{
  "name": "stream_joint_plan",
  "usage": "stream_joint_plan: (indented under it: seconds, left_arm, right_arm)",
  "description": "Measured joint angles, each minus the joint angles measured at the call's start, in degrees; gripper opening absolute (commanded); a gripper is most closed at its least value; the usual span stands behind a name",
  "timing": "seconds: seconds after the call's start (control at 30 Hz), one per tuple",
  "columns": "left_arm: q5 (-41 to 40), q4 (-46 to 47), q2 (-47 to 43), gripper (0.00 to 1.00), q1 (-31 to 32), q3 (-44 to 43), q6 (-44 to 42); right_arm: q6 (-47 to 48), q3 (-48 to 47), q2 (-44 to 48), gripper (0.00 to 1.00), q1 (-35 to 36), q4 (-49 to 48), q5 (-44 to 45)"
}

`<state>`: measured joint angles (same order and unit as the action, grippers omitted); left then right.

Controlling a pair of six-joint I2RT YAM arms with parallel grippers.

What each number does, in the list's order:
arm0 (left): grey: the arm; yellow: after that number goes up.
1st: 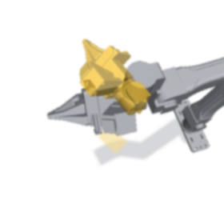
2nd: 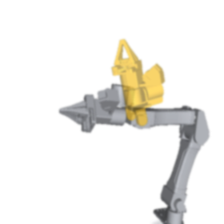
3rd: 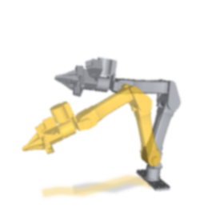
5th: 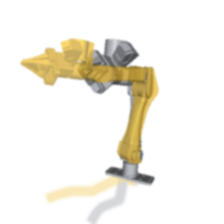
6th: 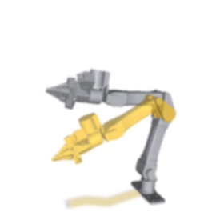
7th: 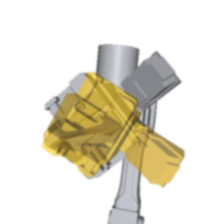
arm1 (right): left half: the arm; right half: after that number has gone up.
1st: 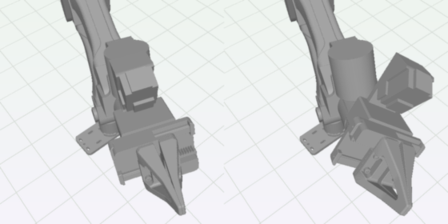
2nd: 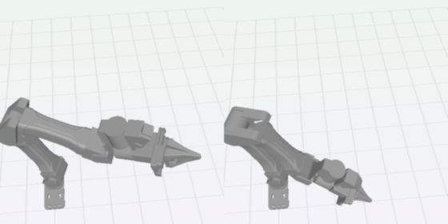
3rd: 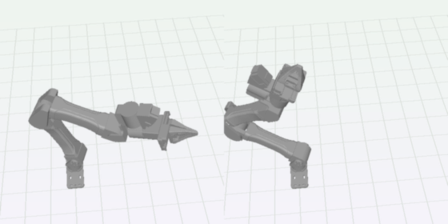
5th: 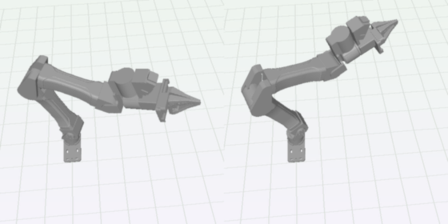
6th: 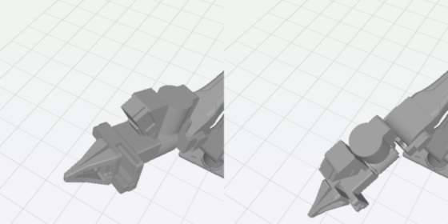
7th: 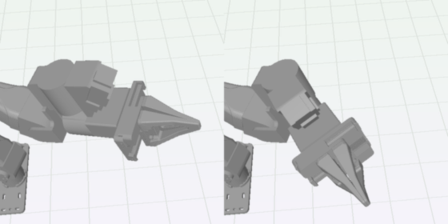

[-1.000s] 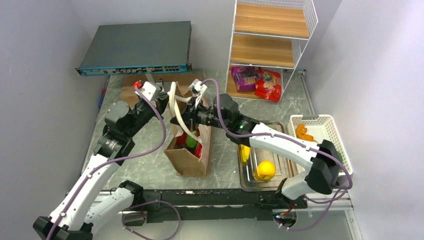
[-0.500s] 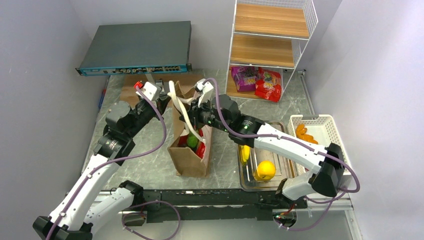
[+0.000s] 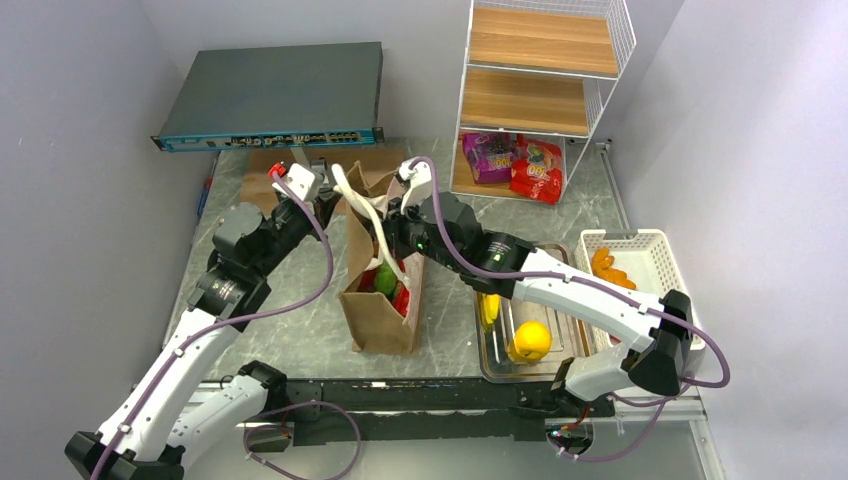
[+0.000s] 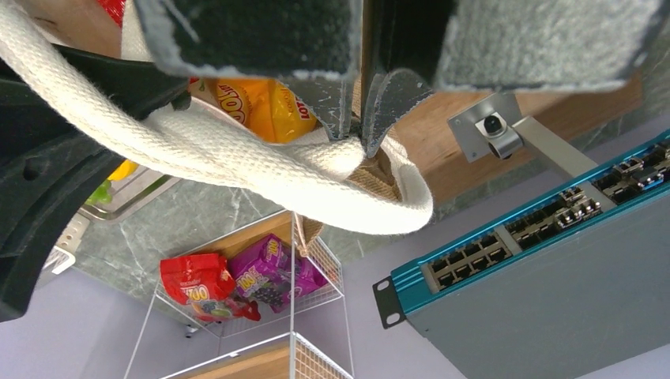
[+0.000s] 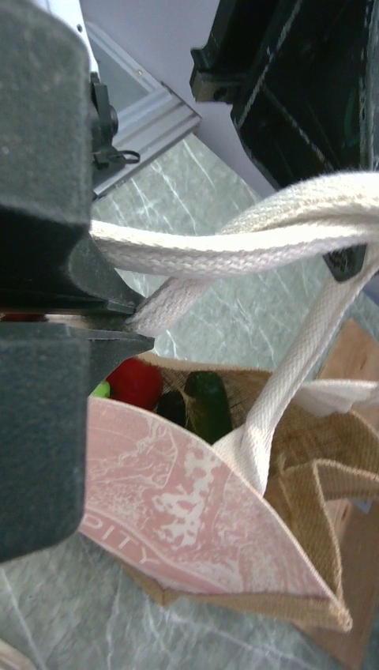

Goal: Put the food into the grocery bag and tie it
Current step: Tie the grocery bag at the center of the board.

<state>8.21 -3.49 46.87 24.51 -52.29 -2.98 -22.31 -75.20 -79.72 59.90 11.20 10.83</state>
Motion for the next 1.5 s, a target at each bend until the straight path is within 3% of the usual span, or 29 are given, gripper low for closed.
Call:
stream_joint_plan:
  seconds: [0.43, 1.5]
  left_arm:
    - [-3.2, -1.5, 0.0, 0.00, 0.3, 0.0, 0.0]
    - [-5.6, -2.9, 0.0, 0.00, 0.7, 0.0, 0.0]
  right_arm:
    - [-4.4, 0.0, 2.0, 0.00, 0.6, 5.5, 9.8]
    - [-9.9, 1.0, 4.8, 0.00, 1.2, 9.4, 17.6]
